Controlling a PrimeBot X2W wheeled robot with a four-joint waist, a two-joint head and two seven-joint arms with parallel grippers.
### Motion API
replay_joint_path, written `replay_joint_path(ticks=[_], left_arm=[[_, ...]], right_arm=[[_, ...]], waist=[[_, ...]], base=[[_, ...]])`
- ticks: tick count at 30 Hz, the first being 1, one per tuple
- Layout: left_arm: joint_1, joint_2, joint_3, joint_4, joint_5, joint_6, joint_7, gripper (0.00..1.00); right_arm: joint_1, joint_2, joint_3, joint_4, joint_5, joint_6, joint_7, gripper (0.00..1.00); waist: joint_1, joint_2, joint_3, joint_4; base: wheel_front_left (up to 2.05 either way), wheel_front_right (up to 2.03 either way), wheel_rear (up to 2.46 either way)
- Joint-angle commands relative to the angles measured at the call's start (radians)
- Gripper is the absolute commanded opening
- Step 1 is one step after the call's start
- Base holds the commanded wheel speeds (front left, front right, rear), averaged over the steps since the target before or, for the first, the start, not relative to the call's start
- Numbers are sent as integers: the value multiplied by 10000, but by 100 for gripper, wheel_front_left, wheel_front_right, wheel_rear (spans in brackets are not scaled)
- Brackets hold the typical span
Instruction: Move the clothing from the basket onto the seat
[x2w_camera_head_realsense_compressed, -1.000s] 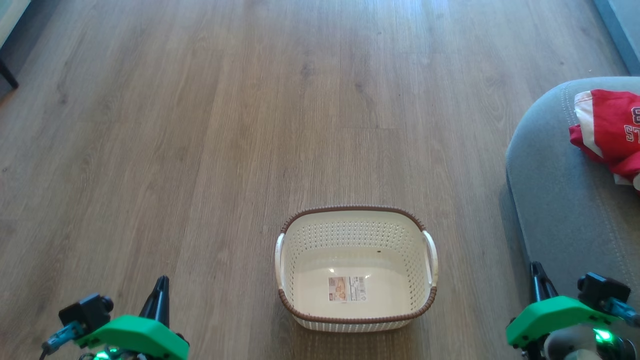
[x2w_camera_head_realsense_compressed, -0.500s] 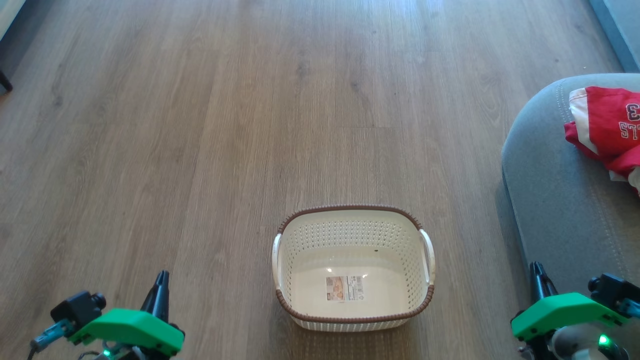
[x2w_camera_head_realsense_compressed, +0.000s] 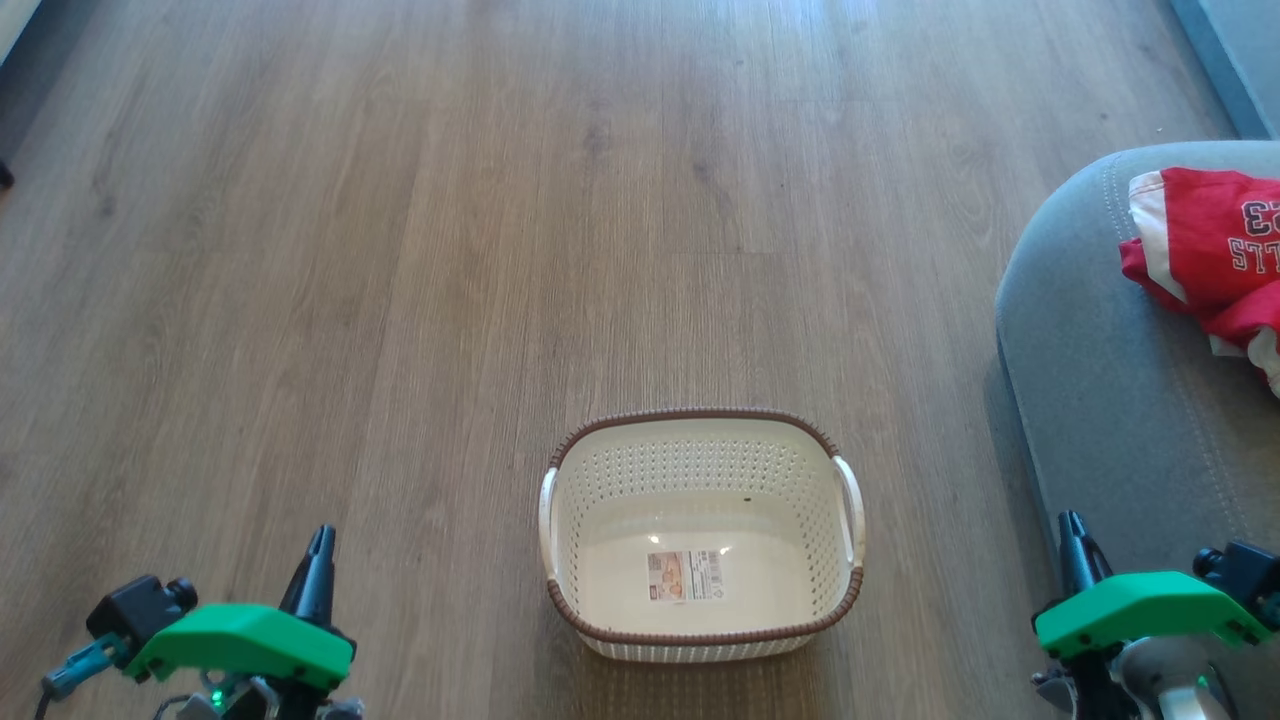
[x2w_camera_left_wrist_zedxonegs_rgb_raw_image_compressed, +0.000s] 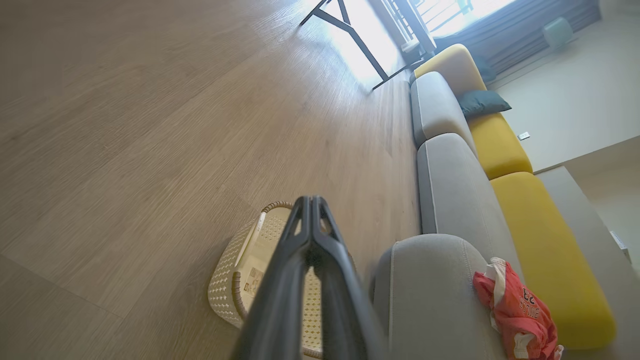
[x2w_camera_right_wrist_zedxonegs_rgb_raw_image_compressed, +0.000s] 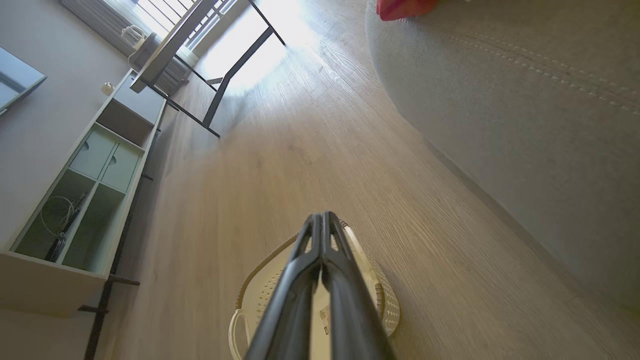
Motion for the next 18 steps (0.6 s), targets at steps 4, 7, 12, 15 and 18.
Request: replay_joint_path(ticks=[4, 7, 12, 15, 18], left_arm=[[-655, -62, 508, -291, -466, -150, 143, 0], [-692, -125, 622, -290, -702, -208, 229, 0], [-752, -231, 814, -289, -1095, -305, 373, 0], [-789, -294, 929, -289, -1331, -363, 460, 0], [-825, -358, 1044, -288, -1566, -422, 547, 0]], right_arm=[[-503, -107, 29, -400, 738, 36, 160, 0], [-524, -109, 19, -427, 1120, 37, 244, 0], [-559, -112, 4, -473, 1757, 40, 383, 0], [-580, -114, -6, -500, 2139, 42, 466, 0], [-601, -116, -15, -527, 2521, 44, 550, 0]], waist=[[0, 0, 4, -39], [0, 0, 7, -64], [0, 0, 12, -106], [0, 0, 14, -131], [0, 0, 17, -157]], base=[[0, 0, 0], [0, 0, 0], [0, 0, 0], [0, 0, 0], [0, 0, 0]])
